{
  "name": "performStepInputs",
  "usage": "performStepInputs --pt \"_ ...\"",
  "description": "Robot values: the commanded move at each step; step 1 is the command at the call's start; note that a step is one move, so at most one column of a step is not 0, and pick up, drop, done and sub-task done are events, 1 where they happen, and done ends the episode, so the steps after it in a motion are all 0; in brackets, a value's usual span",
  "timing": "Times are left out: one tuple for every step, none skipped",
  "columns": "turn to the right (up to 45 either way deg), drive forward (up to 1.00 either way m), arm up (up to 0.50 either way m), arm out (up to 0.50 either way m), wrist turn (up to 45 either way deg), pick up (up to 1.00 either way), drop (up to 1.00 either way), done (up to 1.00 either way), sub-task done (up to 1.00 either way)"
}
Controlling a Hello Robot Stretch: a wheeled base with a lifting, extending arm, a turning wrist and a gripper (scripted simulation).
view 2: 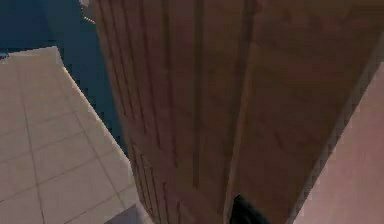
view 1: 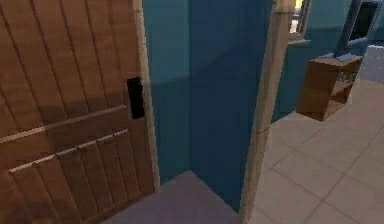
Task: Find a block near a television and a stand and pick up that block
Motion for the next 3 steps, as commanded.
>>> performStepInputs --pt "45.0 0.00 0.00 0.00 0.0 0.00 0.00 0.00 0.00" --pt "0.0 1.00 0.00 0.00 0.0 0.00 0.00 0.00 0.00" --pt "3.0 0.00 0.00 0.00 0.0 0.00 0.00 0.00 0.00"
